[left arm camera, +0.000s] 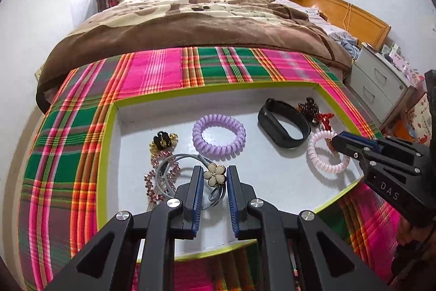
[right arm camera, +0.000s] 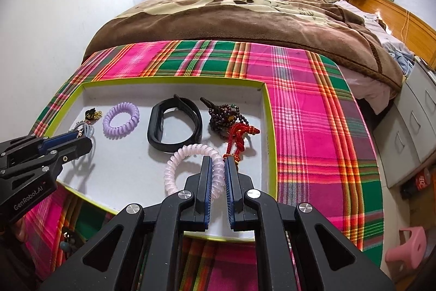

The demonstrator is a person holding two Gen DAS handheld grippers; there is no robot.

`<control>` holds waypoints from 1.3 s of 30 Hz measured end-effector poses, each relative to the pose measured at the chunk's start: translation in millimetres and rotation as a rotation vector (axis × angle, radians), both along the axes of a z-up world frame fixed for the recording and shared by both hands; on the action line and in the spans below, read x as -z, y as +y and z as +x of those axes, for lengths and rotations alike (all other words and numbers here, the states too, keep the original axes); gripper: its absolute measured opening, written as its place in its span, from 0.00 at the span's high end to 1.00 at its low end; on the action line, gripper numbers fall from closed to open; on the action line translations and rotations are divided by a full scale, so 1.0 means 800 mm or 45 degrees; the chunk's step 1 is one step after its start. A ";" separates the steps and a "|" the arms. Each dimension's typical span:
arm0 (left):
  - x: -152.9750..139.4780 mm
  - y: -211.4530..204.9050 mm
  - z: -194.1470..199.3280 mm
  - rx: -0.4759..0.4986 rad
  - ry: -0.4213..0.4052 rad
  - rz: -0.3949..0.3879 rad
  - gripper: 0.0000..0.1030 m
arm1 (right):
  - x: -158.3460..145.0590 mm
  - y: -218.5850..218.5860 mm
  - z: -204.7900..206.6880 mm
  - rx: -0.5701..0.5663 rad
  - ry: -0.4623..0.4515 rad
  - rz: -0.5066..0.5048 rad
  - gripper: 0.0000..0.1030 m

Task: Organize jewelry
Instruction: 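Carry the coil hair tie and flower hair tie over the box, then open both tools to release the two hair ties in the box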

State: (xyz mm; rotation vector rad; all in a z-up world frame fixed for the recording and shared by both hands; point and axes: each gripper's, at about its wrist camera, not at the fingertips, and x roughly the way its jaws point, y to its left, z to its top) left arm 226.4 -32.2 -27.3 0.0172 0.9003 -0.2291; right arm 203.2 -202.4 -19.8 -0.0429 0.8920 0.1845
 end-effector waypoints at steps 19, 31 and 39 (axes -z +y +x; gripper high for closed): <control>0.011 -0.012 -0.002 0.022 0.025 0.021 0.83 | 0.008 0.001 0.002 -0.002 0.007 -0.035 0.90; 0.008 -0.010 -0.007 -0.008 0.014 0.026 0.73 | 0.007 0.002 -0.001 -0.003 0.004 -0.030 0.73; -0.010 -0.009 -0.025 -0.017 -0.029 0.007 0.63 | -0.006 0.003 -0.013 0.008 -0.035 0.005 0.70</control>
